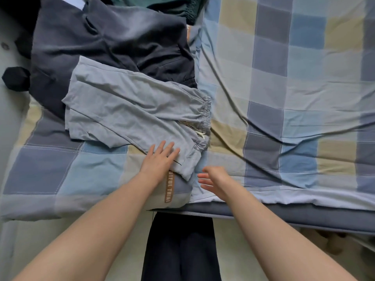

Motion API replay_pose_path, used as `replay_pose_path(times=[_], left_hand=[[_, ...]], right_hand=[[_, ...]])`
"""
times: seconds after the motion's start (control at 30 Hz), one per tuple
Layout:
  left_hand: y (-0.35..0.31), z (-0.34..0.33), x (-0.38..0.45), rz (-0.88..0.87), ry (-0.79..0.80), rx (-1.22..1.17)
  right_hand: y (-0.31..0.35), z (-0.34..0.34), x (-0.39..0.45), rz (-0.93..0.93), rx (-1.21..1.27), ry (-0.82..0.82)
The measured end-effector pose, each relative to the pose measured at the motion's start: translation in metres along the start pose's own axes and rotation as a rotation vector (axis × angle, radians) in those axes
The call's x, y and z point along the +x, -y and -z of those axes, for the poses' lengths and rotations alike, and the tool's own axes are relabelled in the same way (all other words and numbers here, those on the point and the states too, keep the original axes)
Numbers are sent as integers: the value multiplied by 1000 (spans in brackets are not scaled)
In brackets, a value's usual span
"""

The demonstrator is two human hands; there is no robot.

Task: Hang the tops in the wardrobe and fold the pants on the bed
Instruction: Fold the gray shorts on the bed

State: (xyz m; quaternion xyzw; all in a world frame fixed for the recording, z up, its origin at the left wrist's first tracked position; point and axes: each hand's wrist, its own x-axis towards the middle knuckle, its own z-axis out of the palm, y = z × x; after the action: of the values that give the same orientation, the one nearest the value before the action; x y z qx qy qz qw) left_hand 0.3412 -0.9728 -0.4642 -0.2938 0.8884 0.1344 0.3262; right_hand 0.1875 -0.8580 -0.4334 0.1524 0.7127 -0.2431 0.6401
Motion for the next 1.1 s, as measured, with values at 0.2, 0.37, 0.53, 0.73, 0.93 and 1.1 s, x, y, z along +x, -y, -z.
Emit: replay_pose_path(times=[0.2, 0.37, 0.53, 0.73, 0.93, 1.1], left_hand=[[12, -6, 17, 18, -54, -132], [9, -9, 3, -74, -29, -122], [12, -17, 0, -60, 27, -361], [22, 28, -6, 241, 89, -1228], [43, 119, -21, 291, 23, -1379], [39, 170, -59, 351, 144, -1103]], right_hand=[[-10, -29, 15, -51, -23, 7], [-10, -45, 22, -129, 200, 34], [-5, -56, 28, -84, 486, -4], [10, -70, -12, 513, 21, 48], [15, -56, -115, 976, -726, 0], [7, -30, -213, 1238, -1061, 48]])
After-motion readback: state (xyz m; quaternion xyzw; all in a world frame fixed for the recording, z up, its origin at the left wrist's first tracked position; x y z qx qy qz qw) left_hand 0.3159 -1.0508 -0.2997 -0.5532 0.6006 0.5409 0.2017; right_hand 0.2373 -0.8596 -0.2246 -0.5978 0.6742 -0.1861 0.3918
